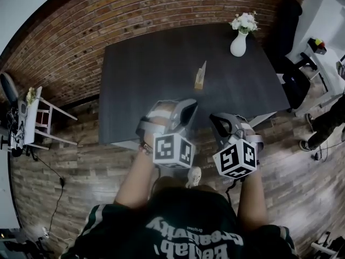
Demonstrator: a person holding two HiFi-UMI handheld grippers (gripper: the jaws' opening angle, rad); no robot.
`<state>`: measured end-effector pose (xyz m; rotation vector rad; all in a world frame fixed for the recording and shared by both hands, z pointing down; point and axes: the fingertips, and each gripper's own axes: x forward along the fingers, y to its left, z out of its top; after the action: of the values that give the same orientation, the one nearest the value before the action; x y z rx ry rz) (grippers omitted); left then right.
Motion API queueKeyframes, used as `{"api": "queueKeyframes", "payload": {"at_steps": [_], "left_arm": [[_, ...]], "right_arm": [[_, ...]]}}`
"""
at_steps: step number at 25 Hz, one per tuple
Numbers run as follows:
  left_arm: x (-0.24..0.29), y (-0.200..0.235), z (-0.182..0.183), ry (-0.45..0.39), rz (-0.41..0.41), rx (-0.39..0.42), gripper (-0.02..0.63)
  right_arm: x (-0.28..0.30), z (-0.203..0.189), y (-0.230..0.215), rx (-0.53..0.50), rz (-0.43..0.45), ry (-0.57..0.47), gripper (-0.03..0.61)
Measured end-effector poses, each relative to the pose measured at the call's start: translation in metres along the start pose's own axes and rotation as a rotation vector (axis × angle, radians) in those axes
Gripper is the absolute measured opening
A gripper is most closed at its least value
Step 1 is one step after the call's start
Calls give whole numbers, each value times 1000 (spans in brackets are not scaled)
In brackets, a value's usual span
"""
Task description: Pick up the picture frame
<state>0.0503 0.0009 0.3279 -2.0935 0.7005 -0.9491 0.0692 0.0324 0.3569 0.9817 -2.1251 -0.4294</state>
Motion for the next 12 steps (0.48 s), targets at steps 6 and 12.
{"api": "queueKeyframes", "payload": {"at_steps": [6,12], "left_arm": [[25,1,-8,33,-9,-3,1],[41,7,-22,55,-4,-39,0]], "right_arm": [[17,-20,-14,32,30,-5,5],[37,-30,-22,39,41,3,5]]}}
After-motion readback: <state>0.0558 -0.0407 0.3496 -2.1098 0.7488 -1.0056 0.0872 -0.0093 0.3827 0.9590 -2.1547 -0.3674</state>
